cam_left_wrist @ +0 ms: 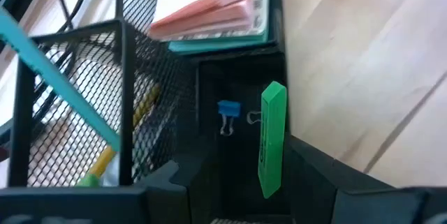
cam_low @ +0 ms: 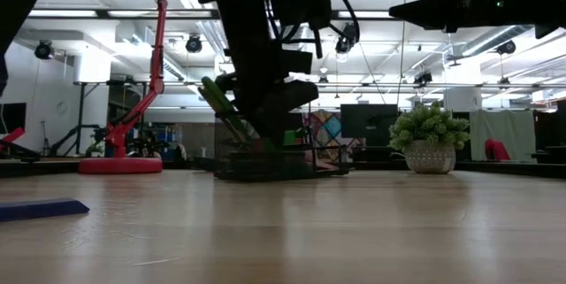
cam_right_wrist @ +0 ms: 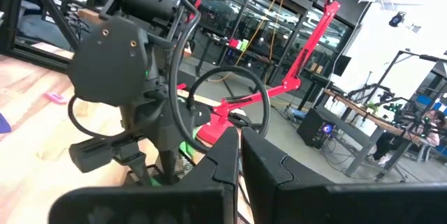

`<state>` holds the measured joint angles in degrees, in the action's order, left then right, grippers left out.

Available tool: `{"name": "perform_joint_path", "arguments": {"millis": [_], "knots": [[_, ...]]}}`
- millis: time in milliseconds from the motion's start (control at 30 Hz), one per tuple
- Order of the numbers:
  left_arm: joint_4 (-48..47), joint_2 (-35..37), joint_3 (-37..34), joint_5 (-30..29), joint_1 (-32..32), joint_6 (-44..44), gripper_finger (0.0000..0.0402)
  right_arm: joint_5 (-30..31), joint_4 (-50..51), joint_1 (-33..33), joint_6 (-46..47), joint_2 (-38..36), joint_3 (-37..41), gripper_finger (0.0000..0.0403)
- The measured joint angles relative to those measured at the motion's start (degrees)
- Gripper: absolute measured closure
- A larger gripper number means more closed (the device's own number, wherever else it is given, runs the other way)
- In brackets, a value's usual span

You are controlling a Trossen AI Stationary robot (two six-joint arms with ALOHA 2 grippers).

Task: Pick and place office supplies into organizer
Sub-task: Put the green eraser into the black desk organizer, then put the blue eraser into the black desk organizer

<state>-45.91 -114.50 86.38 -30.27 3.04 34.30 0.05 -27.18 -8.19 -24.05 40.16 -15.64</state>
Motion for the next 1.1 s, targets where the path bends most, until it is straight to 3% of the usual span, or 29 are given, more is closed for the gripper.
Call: {"name": "perform_joint_path", "arguments": {"millis": [533,900,1100], "knots": [[-7.0,0.0,3.7,3.1,-1.3,-1.1,0.0265,0.0,0.4,0.0,0.0,0.0,0.0,0.0394],[-7.1,0.0,3.7,3.1,-1.5,-3.4,0.0214,0.0,0.4,0.0,0.0,0.0,0.0,0.0394],[-7.3,1.4,3.8,4.2,-1.4,-3.4,0.0205,0.0,0.4,0.0,0.0,0.0,0.0,0.0394]]}}
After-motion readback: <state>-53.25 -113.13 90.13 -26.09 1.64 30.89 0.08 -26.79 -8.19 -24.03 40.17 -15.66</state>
